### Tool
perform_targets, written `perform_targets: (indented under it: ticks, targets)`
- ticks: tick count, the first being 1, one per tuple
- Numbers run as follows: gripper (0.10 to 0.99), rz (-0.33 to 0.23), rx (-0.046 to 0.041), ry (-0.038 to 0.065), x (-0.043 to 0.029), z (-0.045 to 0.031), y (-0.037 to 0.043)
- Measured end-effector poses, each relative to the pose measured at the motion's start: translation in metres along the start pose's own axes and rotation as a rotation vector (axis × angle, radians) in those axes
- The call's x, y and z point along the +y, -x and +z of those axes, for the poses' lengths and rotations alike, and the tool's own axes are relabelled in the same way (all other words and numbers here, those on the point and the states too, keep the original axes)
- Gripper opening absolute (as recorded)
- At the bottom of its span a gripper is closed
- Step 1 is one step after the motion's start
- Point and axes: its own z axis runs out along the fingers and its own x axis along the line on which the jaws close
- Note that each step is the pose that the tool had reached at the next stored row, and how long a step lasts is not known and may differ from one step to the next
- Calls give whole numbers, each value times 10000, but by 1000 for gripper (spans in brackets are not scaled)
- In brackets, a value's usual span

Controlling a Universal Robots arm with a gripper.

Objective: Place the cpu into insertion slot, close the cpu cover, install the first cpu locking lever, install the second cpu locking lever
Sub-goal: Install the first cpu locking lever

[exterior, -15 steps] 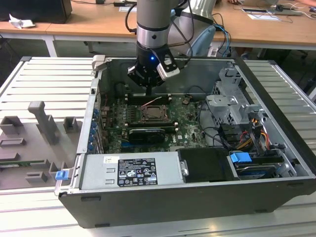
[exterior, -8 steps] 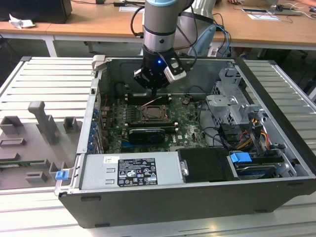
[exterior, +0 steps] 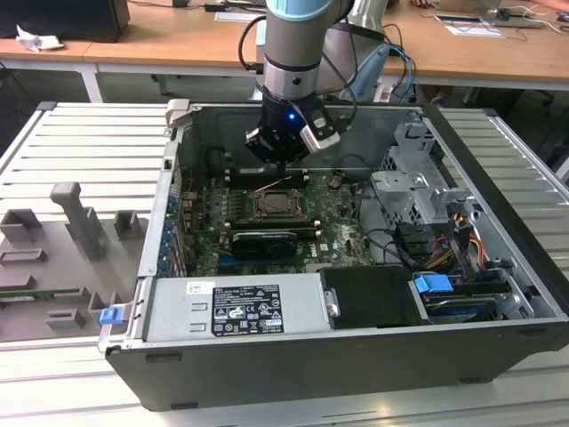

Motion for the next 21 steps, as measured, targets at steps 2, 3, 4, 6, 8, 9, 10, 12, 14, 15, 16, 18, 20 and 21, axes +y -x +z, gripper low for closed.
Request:
perform_targets:
  ticks: [2, 3, 4, 6, 8, 9, 10, 12, 14, 15, 16, 18, 20, 21]
  targets:
    - [106, 15, 1, -45, -1, 9, 6]
    - [106, 25, 0, -44, -5, 36, 24]
    - [106, 42, -1, -43, -9, 69, 39]
    - [106, 93, -7, -25, -13, 89, 58]
    - [106, 149, -12, -20, -15, 100, 64]
    - [106, 150, -14, -14, -17, 110, 64]
    - [106, 150, -14, -14, -17, 117, 64]
    - [106, 149, -13, -14, -19, 132, 65]
    - [106, 147, -12, -14, -23, 169, 69]
    - [106, 148, -13, -14, -26, 189, 76]
    - [106, 149, -13, -15, -26, 194, 76]
    - [106, 150, -12, -34, -27, 203, 78]
    - [106, 149, -10, -55, -28, 212, 80]
    - [106, 150, -9, -72, -28, 217, 81]
